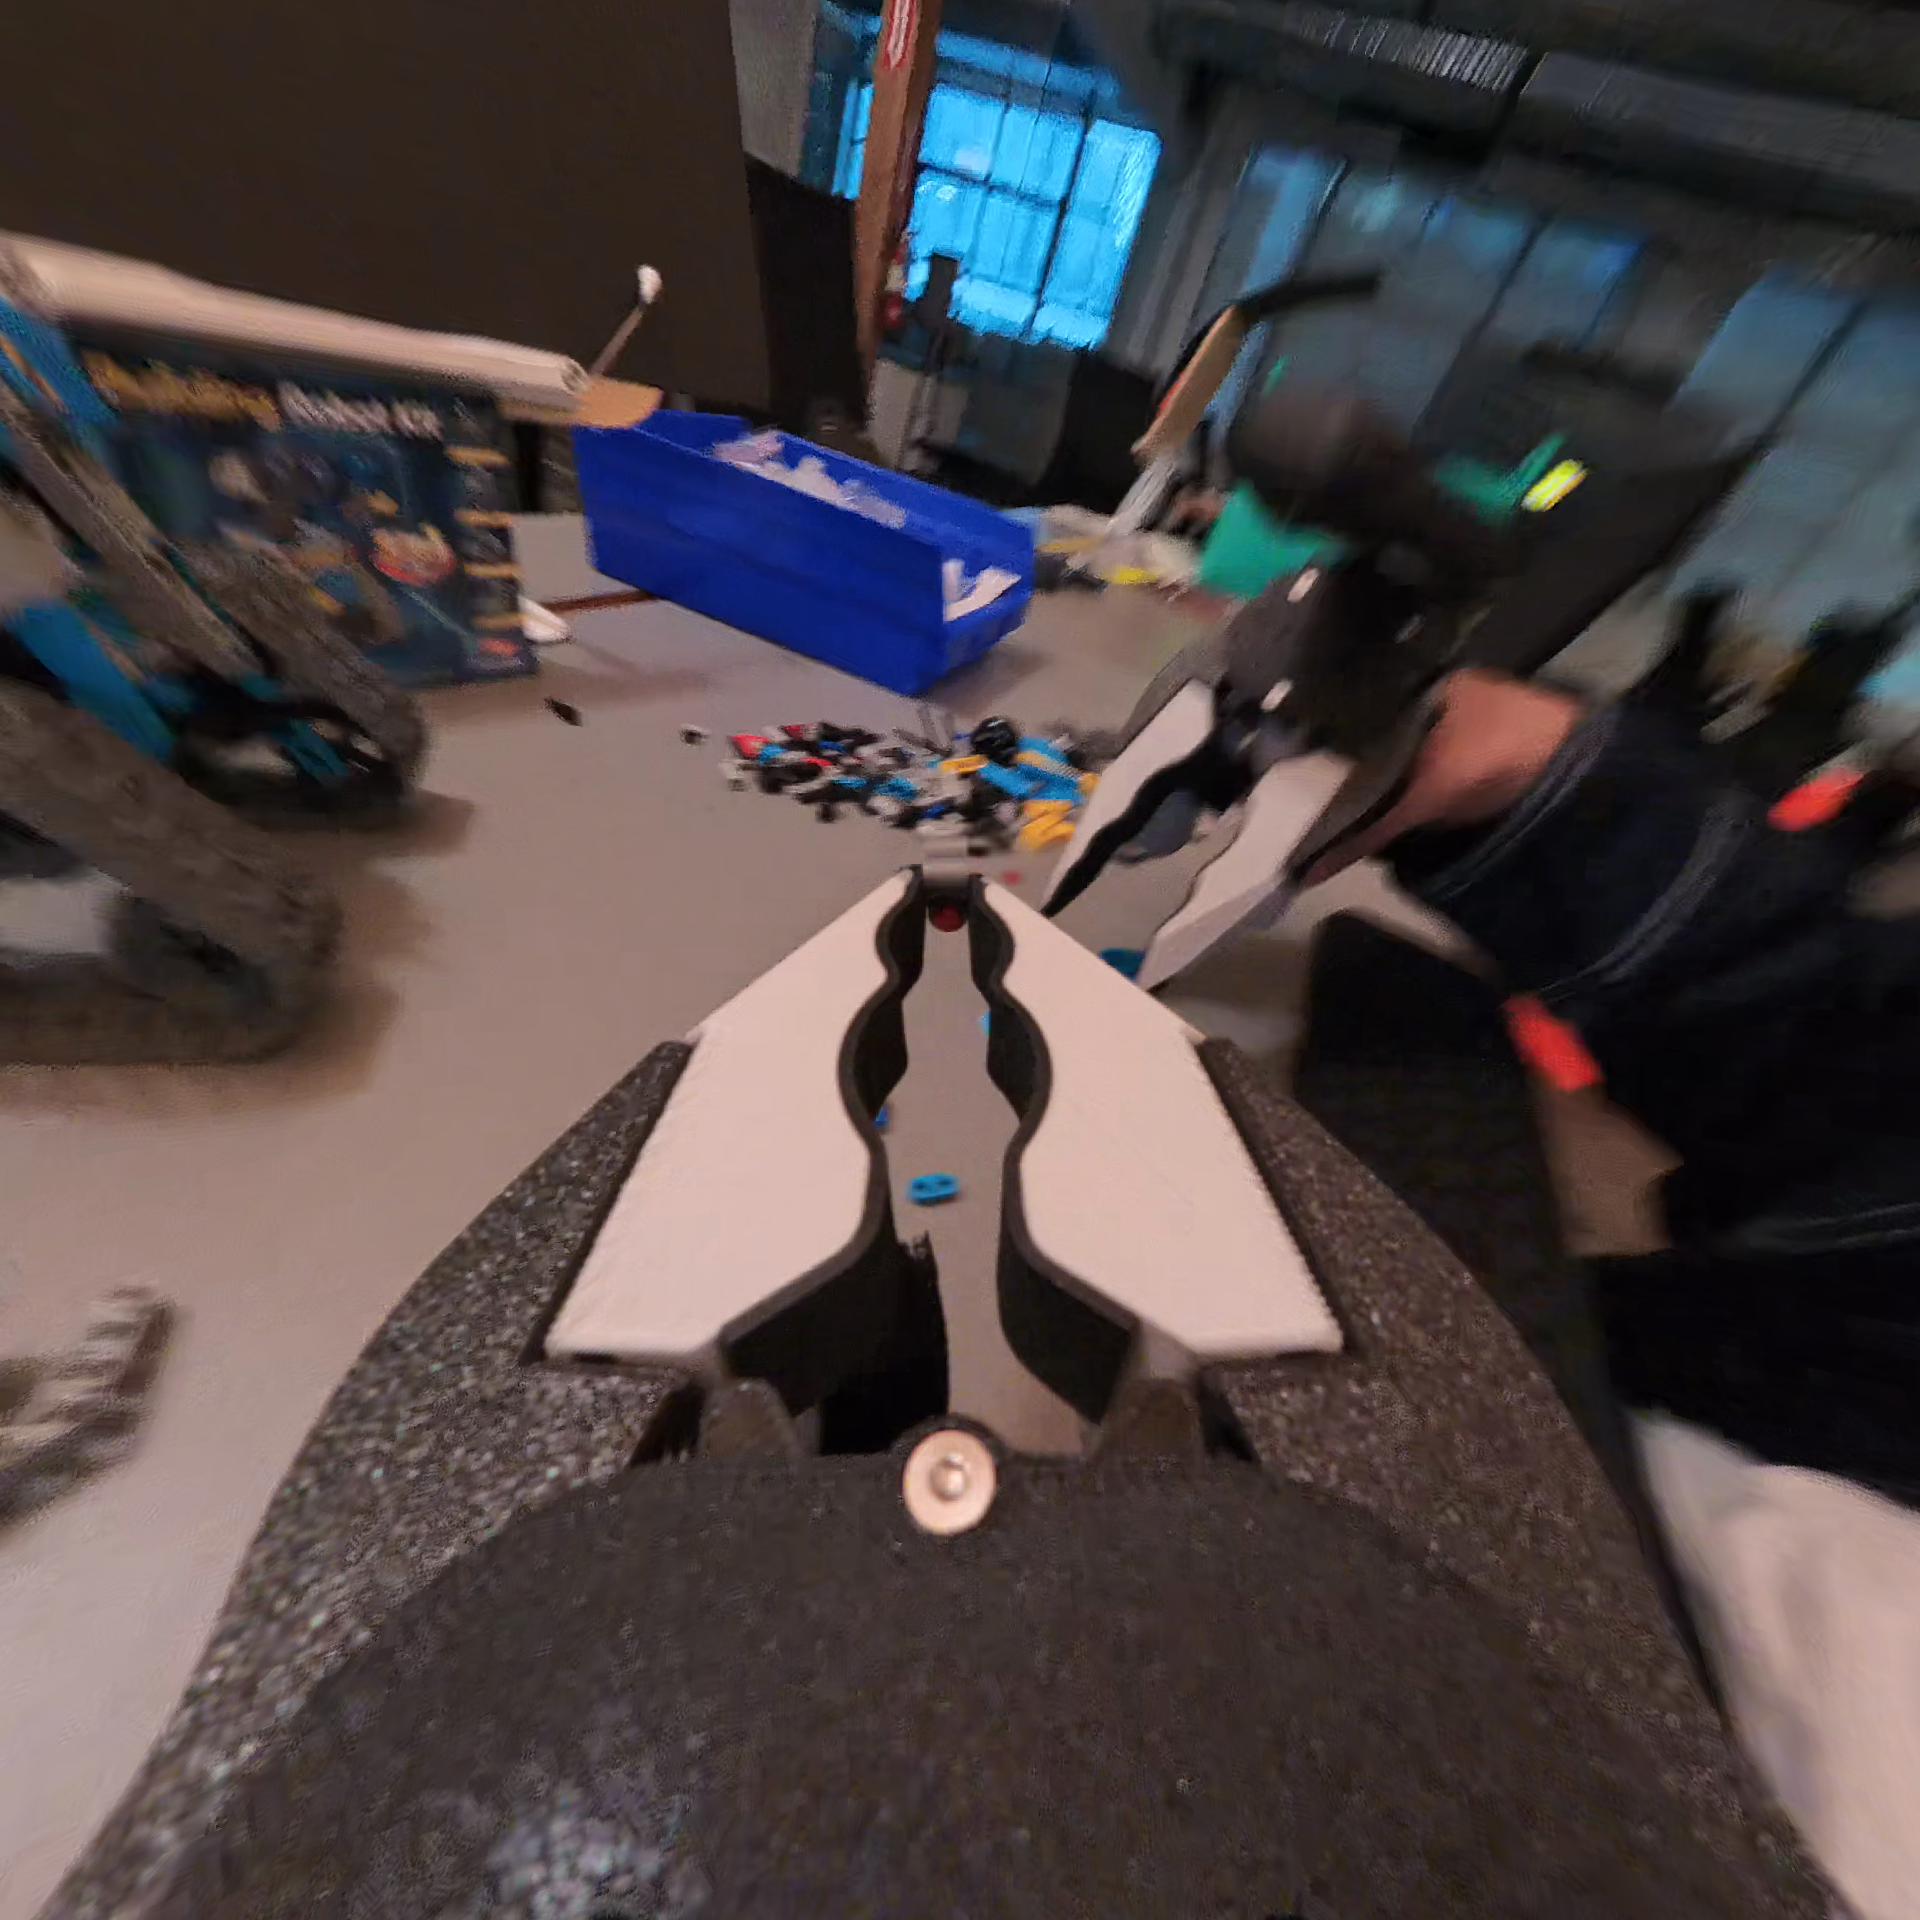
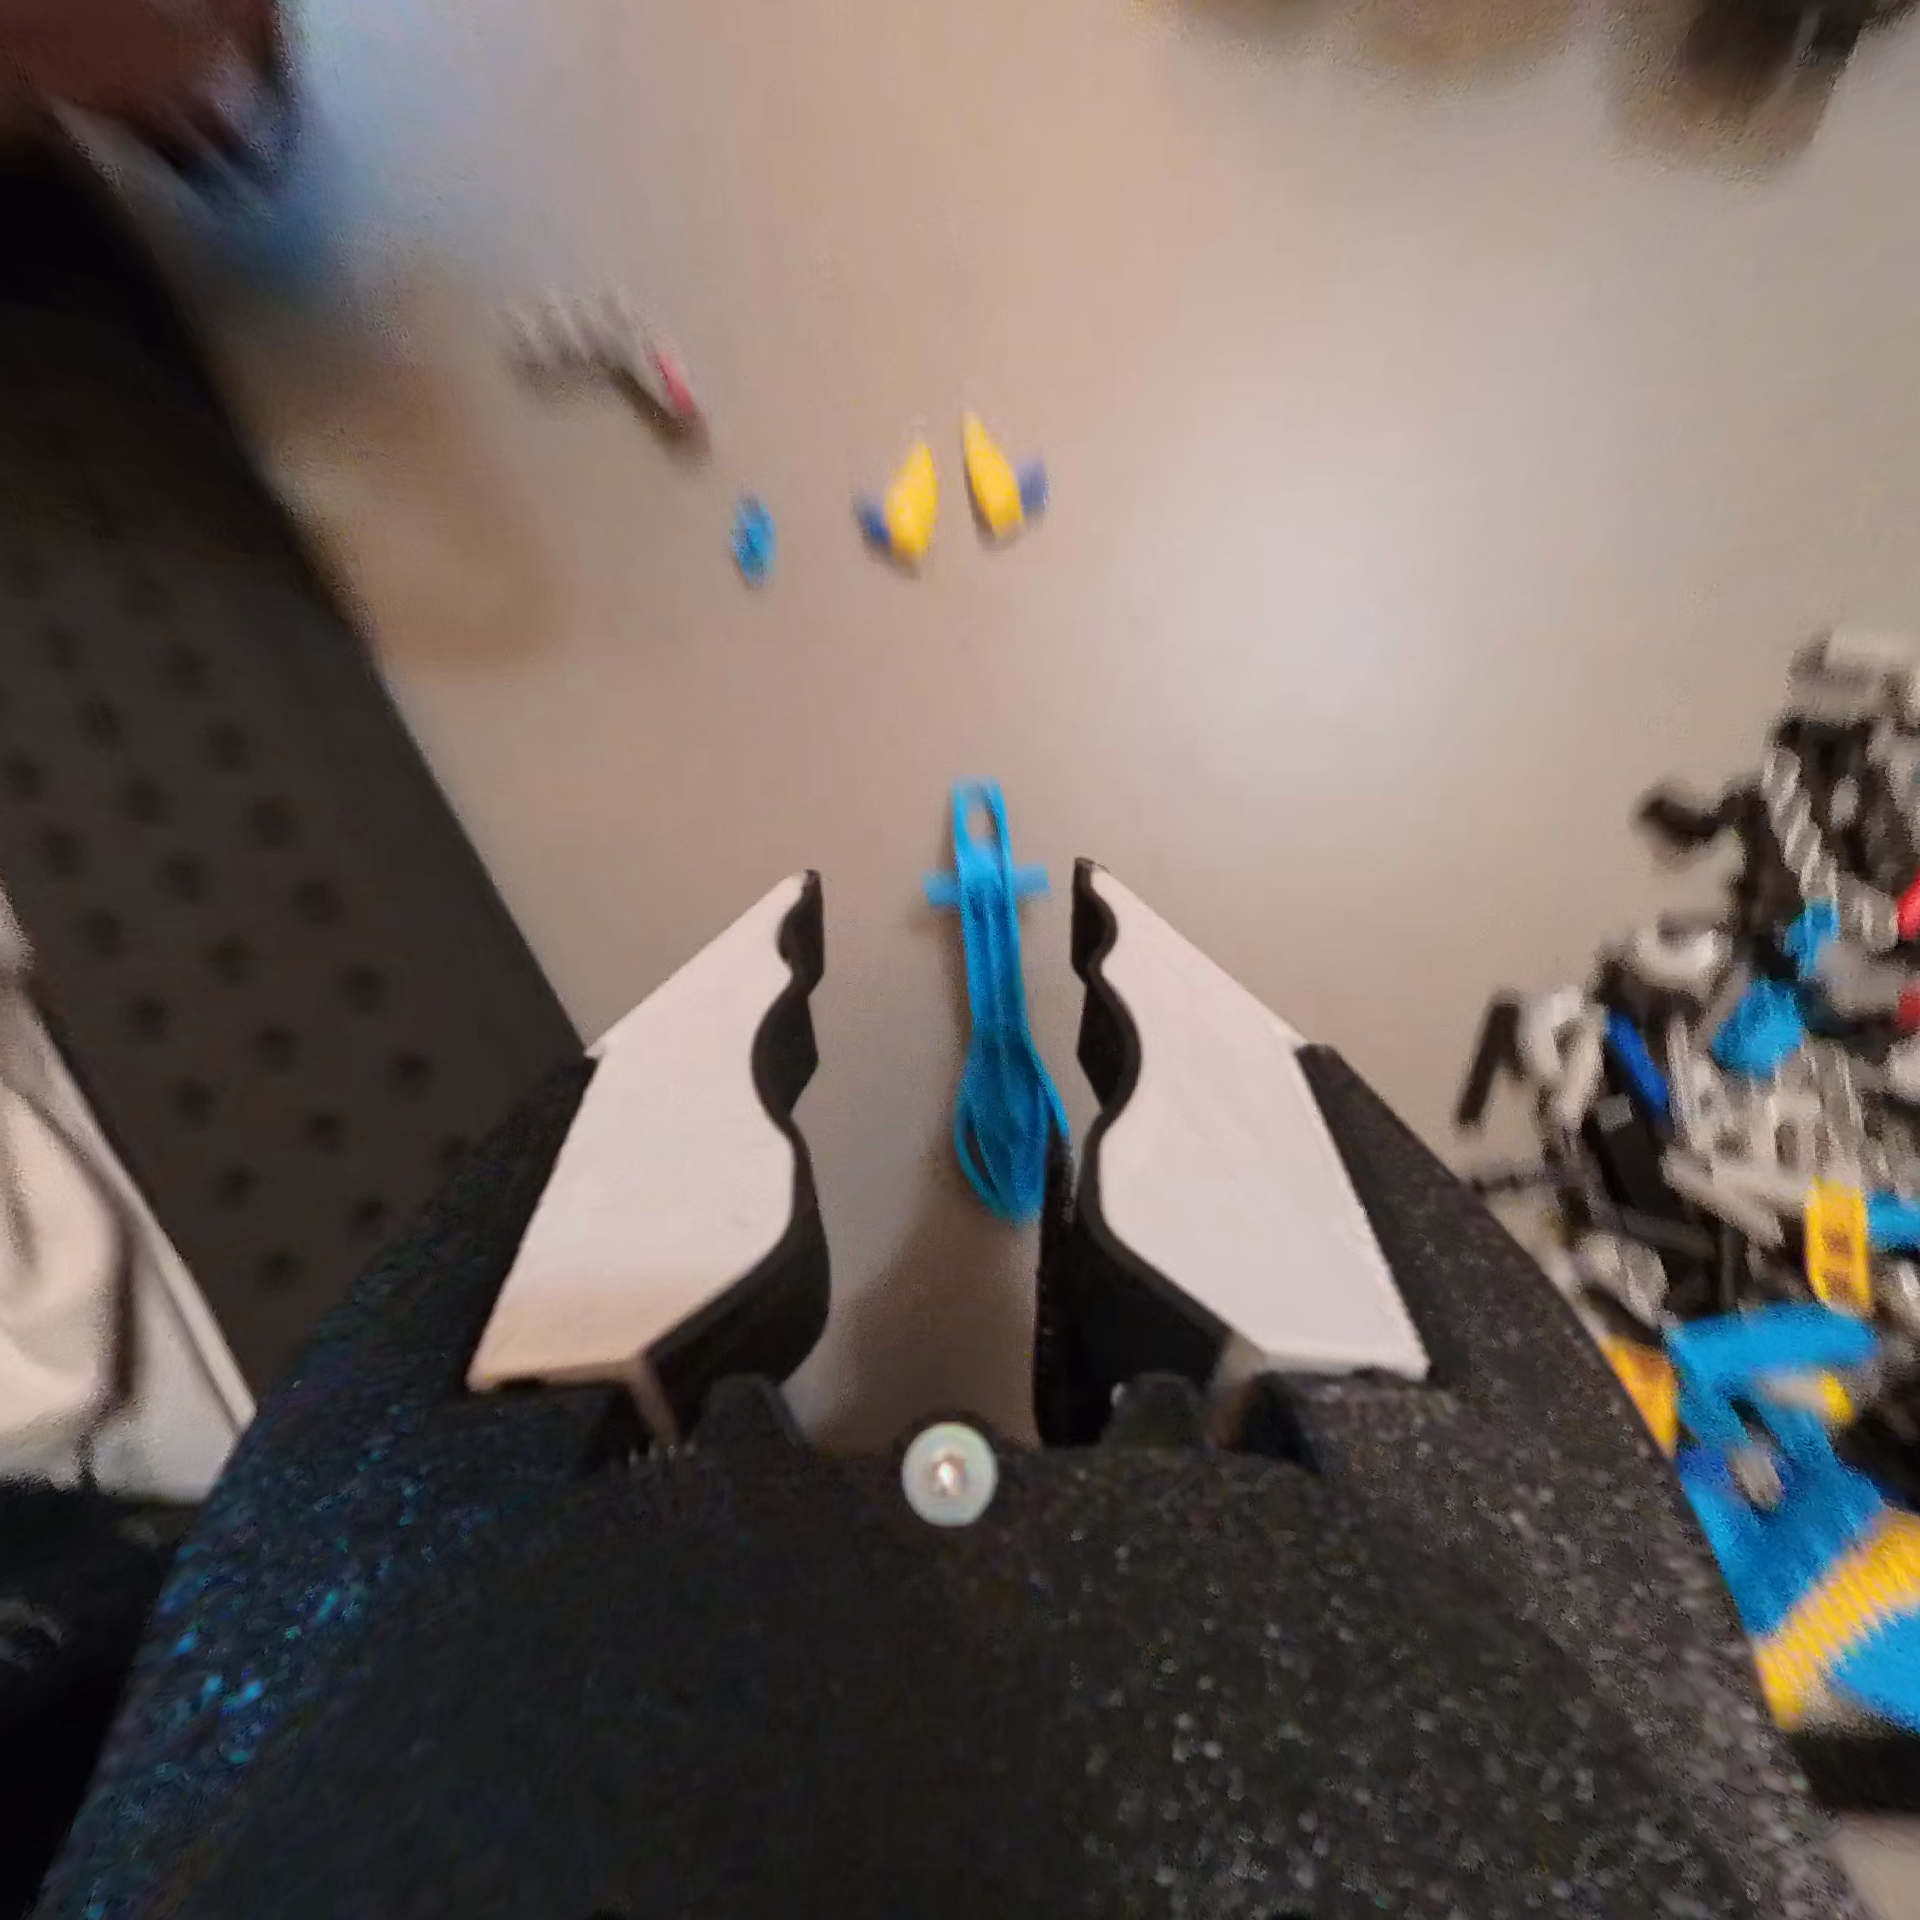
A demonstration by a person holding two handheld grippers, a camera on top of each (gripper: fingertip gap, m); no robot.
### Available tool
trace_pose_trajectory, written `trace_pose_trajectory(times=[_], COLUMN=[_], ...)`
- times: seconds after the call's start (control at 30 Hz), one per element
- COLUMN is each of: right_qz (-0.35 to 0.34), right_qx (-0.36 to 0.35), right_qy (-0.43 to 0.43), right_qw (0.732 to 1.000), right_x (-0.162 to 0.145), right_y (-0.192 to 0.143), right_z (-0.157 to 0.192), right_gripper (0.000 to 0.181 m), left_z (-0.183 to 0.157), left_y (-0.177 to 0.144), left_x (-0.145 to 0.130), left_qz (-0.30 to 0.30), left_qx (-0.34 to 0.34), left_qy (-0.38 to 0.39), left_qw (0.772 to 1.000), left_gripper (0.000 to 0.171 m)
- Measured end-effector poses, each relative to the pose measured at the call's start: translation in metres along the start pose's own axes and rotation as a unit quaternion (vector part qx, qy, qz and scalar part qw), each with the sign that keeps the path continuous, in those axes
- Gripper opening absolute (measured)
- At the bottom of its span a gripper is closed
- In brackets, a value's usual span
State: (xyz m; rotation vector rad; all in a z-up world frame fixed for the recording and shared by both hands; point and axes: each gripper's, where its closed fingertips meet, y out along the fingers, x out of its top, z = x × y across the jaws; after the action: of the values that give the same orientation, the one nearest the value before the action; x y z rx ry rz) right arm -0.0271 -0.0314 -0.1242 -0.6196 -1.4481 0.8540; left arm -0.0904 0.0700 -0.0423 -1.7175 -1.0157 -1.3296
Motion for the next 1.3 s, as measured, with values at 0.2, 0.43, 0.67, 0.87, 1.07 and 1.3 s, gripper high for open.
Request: trace_pose_trajectory(times=[0.2,0.43,0.67,0.87,1.07,1.3], right_qz=[-0.333,-0.334,-0.367,-0.417,-0.427,-0.425], right_qx=[0.138,0.109,0.19,0.269,0.28,0.25], right_qy=[0.142,0.114,0.127,0.099,0.091,0.055], right_qw=[0.922,0.929,0.902,0.863,0.855,0.868], right_x=[0.122,0.126,0.123,0.125,0.126,0.125], right_y=[-0.014,0.009,-0.004,-0.031,-0.036,-0.035], right_z=[0.047,0.062,0.06,0.073,0.077,0.079], right_gripper=[0.036,0.022,0.015,0.012,0.013,0.012], left_z=[-0.005,-0.005,-0.021,-0.042,-0.046,-0.046], left_y=[0.006,0.006,0.004,-0.005,-0.008,-0.008], left_x=[-0.012,-0.015,-0.007,0.015,0.016,0.015], left_qz=[0.072,0.097,0.045,-0.038,-0.042,-0.039], left_qx=[0.143,0.19,0.13,-0.103,-0.14,-0.146], left_qy=[0.356,0.47,0.393,0.009,-0.031,-0.041], left_qw=[0.921,0.856,0.909,0.994,0.989,0.988], left_gripper=[0.006,0.007,0.008,0.018,0.007,0.003])
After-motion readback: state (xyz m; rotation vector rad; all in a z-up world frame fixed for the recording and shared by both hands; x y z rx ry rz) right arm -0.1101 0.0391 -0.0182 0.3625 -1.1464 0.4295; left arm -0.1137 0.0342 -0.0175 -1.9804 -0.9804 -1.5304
